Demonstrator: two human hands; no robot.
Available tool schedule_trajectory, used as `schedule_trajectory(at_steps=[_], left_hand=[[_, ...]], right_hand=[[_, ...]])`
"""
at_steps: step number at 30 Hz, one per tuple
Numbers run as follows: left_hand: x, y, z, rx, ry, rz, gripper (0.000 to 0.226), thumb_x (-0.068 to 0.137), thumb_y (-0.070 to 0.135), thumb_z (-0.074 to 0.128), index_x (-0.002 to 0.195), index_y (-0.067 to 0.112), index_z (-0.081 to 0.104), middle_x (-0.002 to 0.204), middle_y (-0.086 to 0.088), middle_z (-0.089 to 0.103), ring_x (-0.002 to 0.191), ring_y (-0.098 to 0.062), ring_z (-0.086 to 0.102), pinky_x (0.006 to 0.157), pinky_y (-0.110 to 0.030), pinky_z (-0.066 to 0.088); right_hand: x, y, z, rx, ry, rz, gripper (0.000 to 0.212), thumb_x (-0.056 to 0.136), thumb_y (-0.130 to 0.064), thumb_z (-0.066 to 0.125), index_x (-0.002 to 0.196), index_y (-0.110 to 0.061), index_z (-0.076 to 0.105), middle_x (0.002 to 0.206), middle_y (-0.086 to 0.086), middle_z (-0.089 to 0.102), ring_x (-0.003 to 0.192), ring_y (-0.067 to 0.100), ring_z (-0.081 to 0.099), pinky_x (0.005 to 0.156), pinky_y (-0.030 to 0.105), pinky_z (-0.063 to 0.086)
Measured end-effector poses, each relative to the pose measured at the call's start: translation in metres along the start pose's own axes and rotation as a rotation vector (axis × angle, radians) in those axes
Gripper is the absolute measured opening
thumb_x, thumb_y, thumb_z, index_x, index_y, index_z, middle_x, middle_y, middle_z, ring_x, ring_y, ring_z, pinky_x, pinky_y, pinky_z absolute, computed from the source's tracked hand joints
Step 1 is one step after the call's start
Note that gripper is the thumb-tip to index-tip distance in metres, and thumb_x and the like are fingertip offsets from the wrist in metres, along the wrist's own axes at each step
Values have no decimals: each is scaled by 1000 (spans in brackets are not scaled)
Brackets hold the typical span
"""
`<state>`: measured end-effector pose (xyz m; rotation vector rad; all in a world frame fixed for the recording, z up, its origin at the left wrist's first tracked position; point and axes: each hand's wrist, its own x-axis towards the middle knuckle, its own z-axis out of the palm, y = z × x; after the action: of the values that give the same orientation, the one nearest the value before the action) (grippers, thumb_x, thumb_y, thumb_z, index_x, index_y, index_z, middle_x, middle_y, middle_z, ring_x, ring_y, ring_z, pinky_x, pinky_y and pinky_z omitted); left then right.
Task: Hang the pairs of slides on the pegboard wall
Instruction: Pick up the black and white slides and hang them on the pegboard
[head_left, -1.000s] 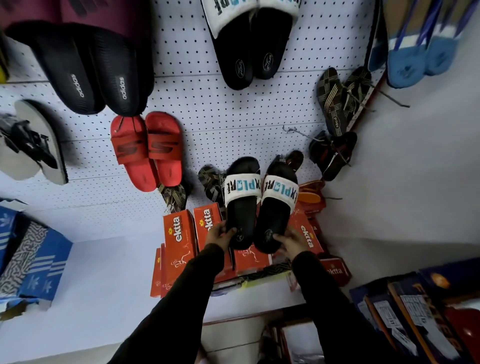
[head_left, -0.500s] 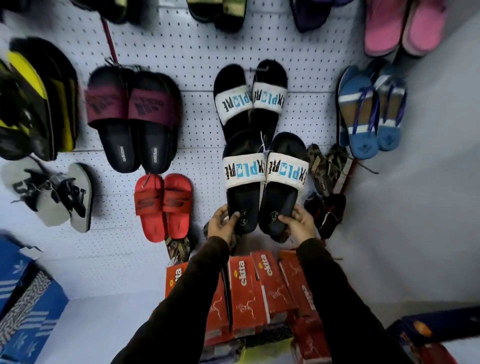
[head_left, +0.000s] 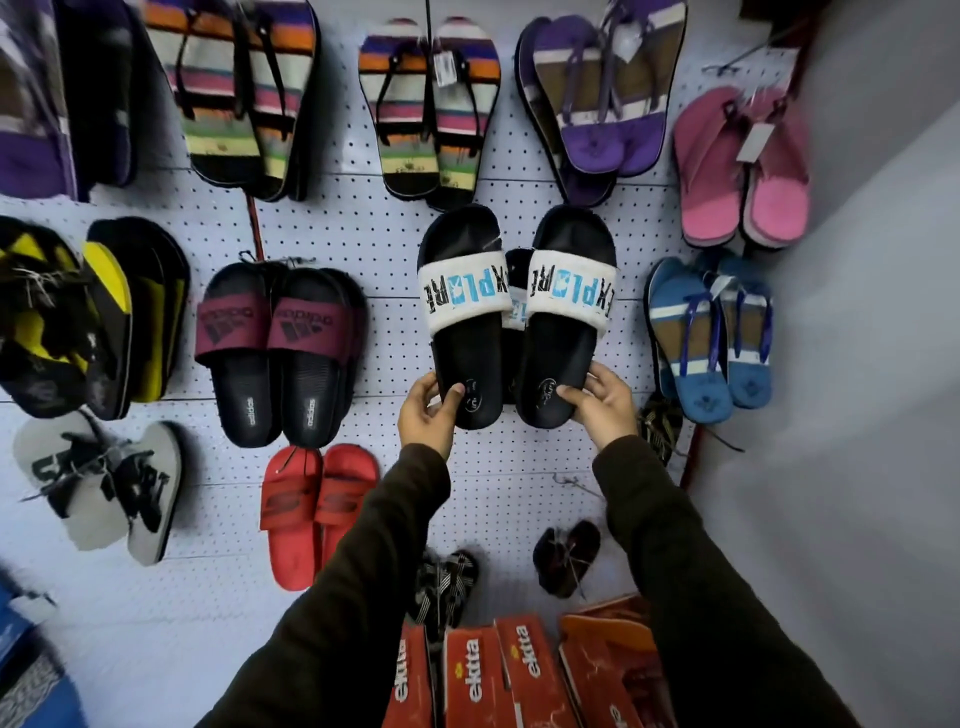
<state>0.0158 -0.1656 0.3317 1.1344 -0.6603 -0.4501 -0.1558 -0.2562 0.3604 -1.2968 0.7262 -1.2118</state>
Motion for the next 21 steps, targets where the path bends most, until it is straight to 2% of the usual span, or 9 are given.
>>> schedule_trajectory(at_steps=[3, 5, 10, 13, 15, 16, 17, 19, 21], left_hand=[[22, 7, 5, 18, 26, -22, 40, 84, 14, 65, 121, 0, 57, 118, -17, 65, 98, -33, 64, 97, -51, 52], [34, 3, 8, 11, 31, -51, 37, 84, 11, 65, 119, 1, 57, 111, -14, 63, 99, -31, 63, 98, -57, 49], [48, -21, 7, 13, 48, -121, 35, 84, 5, 64, 118, 0, 56, 106, -15, 62, 97, -28, 60, 101, -60, 46], [48, -42, 2, 42, 55, -143, 26, 83, 4, 65, 108, 8, 59, 101, -13, 62, 94, -27, 59, 100, -59, 48], [46, -50, -1, 58, 46, -144, 24, 83, 5, 65, 106, 9, 60, 100, -10, 63, 95, -26, 60, 98, -54, 50], [45, -52, -1, 62, 46, -137, 30, 83, 6, 65, 113, 4, 60, 103, -10, 63, 94, -25, 60, 95, -48, 53], [43, -52, 0, 70, 47, -118, 37, 84, 6, 64, 120, 1, 58, 108, -11, 63, 91, -23, 61, 89, -38, 56], [40, -46, 2, 108, 55, -49, 46, 86, 8, 63, 130, 5, 51, 122, -6, 59, 91, -17, 60, 78, -18, 54], [37, -42, 5, 177, 70, 83, 53, 88, 17, 61, 138, 17, 42, 136, 1, 49, 110, -17, 54, 92, -22, 47]], right_hand=[[24, -6, 6, 12, -10, 45, 54, 82, 18, 56, 133, 6, 47, 131, 28, 59, 109, 32, 60, 107, 54, 44], [36, -2, 8, 12, -17, 93, 54, 82, 19, 56, 134, 6, 47, 133, 30, 58, 117, 40, 60, 106, 56, 44], [49, 22, 9, -12, -31, 194, 55, 83, 17, 56, 135, 2, 47, 134, 26, 58, 123, 42, 57, 101, 56, 48], [51, 42, 7, -3, -18, 213, 57, 83, 20, 55, 136, 4, 45, 136, 29, 56, 125, 43, 56, 104, 56, 45], [51, 52, 7, 12, -33, 217, 55, 84, 19, 54, 137, 4, 44, 137, 28, 55, 120, 39, 58, 106, 55, 43], [50, 55, 8, 14, -47, 216, 54, 85, 17, 54, 137, 3, 44, 137, 26, 55, 115, 35, 58, 105, 54, 44], [49, 57, 9, 5, -56, 201, 53, 86, 14, 55, 137, 1, 44, 137, 24, 56, 114, 32, 57, 105, 52, 44], [47, 57, 12, -84, -45, 85, 53, 88, 5, 58, 137, -8, 43, 138, 14, 54, 122, 27, 53, 106, 42, 44], [47, 54, 15, -157, 27, -114, 56, 92, -2, 56, 143, -16, 38, 146, 3, 45, 132, 19, 45, 104, 31, 42]])
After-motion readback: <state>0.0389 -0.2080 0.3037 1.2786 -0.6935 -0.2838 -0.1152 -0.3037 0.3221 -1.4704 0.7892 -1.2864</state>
